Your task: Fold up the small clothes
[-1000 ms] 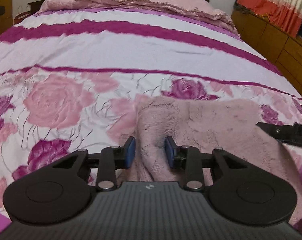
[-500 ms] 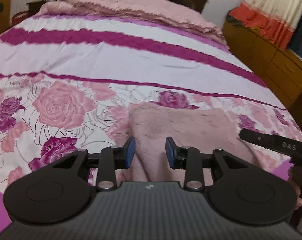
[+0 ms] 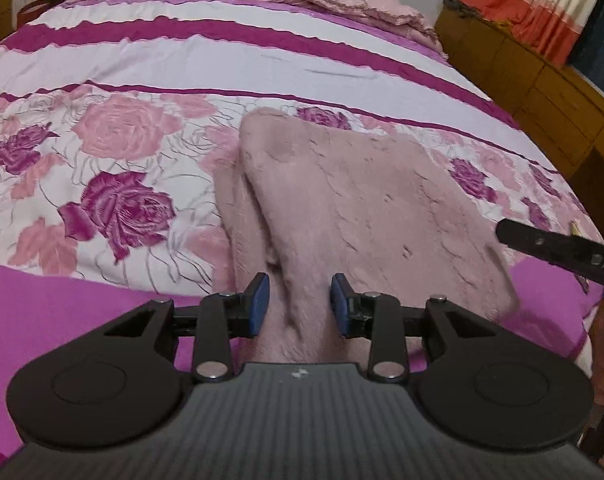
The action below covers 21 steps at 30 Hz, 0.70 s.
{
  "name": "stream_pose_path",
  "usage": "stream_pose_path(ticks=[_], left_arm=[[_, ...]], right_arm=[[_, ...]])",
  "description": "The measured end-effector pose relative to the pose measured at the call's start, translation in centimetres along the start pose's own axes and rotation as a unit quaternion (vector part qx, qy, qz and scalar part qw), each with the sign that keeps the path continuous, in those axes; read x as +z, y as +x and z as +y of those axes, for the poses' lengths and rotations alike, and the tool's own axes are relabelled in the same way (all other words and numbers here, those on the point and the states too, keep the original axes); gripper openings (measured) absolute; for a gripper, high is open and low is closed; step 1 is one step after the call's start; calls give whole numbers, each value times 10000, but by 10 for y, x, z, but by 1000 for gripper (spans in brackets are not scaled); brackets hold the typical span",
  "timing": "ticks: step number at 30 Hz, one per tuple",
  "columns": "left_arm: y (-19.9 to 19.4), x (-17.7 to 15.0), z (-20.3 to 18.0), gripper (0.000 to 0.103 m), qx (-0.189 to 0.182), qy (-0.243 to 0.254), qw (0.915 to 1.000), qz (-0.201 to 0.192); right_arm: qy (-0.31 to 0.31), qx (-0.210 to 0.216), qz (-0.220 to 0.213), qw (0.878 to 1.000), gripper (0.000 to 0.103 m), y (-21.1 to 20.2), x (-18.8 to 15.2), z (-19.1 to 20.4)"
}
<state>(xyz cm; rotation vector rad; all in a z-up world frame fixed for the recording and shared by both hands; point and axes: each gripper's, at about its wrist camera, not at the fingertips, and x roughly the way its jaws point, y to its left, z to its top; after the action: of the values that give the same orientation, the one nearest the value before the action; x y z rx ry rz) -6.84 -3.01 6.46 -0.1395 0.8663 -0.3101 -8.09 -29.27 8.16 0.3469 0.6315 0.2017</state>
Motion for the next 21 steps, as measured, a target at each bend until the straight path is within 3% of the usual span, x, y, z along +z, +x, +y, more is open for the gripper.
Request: stream_pose_path(ticks=[2,4,6,10,14,15,16,18,20,21], left_arm=[[1,-5,-6,36,97,161,9998,-36],[4,-11,-10,31,478,418,9979,-104],[5,-15,-6,31,632,375,9973,-85],[1,-14,8,31,570,-34,9984,-29],[-6,-14,4,32,521,-57,9986,-75],[-9,-15,2,32,484,-90,9988,-75],[-12,-16,0,34,444,-120,9989,-73],[-18,-19,-4,47,444,-151,9989,-32],[-23,-25,-10,76,532,-134,9985,-15],[-25,-29,-13,80,583,-117,9982,-26]], right_arm=[[-1,-108,192,9998,33,5,-7,-2],[-37,-145,304,9994,33,9,-15,-2],[-135,-104,305,9994,33,7,-22,3],[-366,-100,316,9988,34,7,-29,9],[-265,-126,291,9991,36,4,-28,8],[-248,-148,272,9992,43,2,-28,8],[-250,-144,250,9993,53,0,-28,9],[-291,-184,216,9992,66,-5,-29,10],[-386,-263,200,9987,68,-9,-32,11],[-443,-295,216,9983,68,-11,-34,12]])
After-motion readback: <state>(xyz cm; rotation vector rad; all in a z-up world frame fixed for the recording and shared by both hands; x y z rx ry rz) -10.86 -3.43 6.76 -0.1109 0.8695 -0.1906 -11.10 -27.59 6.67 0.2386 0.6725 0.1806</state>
